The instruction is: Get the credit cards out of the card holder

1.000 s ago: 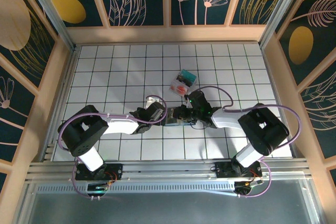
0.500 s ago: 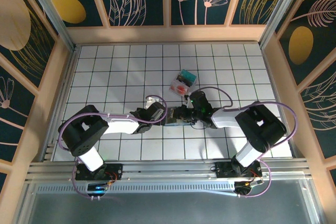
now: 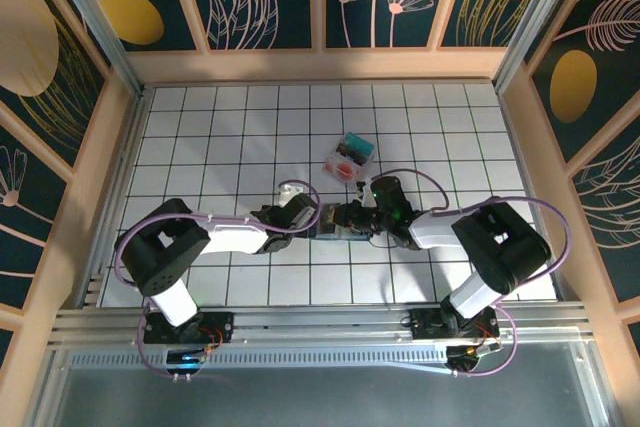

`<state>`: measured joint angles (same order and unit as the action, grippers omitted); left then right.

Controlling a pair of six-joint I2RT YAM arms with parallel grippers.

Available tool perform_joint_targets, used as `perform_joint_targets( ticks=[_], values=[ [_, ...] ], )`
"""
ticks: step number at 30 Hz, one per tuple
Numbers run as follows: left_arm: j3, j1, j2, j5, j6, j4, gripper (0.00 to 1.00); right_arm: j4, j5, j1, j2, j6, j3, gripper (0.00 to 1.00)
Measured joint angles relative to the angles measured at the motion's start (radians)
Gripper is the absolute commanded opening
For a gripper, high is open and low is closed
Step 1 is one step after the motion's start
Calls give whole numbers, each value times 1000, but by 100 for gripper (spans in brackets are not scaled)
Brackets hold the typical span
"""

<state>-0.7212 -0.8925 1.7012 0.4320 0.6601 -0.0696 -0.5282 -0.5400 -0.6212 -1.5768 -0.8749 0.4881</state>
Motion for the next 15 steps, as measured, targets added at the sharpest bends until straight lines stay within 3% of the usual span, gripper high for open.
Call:
perform_joint_targets(
  ticks=[15],
  values=[
    [0, -2, 2, 8, 4, 0, 99, 16, 2, 31, 24, -15, -18, 5]
  ],
)
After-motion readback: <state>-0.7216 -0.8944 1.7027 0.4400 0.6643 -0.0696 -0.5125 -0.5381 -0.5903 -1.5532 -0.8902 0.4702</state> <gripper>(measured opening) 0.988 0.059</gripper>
